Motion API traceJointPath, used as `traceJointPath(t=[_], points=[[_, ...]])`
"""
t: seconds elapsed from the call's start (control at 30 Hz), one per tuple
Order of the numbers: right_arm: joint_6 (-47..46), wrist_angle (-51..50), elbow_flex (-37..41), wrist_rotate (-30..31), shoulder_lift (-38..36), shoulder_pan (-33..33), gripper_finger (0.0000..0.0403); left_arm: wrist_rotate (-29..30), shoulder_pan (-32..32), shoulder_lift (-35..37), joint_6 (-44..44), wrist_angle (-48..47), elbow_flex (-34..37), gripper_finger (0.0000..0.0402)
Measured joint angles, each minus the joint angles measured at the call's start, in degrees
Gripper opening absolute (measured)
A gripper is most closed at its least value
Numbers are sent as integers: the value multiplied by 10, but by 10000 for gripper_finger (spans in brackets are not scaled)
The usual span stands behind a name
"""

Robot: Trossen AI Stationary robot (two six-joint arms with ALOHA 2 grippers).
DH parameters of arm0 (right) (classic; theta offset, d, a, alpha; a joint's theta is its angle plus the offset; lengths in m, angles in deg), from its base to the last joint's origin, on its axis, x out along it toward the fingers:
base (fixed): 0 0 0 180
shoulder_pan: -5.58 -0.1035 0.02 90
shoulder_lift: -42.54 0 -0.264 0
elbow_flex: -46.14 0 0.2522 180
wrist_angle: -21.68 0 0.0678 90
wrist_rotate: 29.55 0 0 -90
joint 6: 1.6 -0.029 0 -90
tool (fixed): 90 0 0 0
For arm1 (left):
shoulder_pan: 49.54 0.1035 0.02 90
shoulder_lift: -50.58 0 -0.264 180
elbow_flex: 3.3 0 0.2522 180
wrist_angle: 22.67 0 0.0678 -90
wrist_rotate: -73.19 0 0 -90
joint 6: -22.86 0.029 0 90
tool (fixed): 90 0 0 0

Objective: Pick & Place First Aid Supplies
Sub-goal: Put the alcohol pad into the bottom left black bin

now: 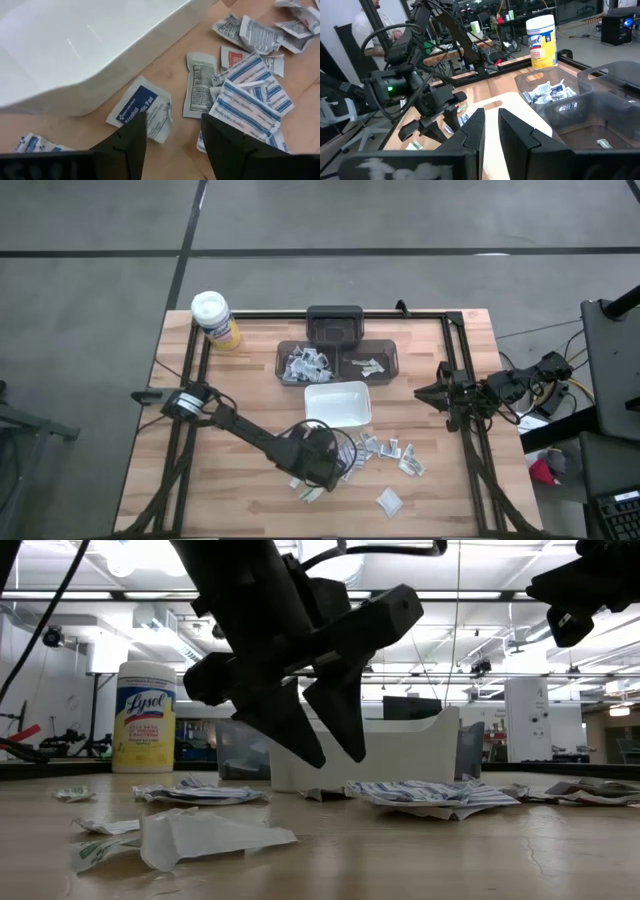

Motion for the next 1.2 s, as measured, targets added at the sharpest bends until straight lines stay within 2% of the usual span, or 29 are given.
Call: traceJointPath(t=[0.63, 0.83, 1.03, 1.2], points=[[-1, 0, 0, 0, 0, 0, 52, -25, 5, -30, -66, -2, 1, 179], [-1, 0, 0, 0, 0, 0, 52, -68, 2, -31, -89, -4, -1, 179], [-1, 0, 0, 0, 0, 0, 52, -107, -11, -13, -119, -19, -5, 179], [-1, -3, 0, 0, 0, 0, 52, -90, -16, 23, -120, -63, -25, 179]])
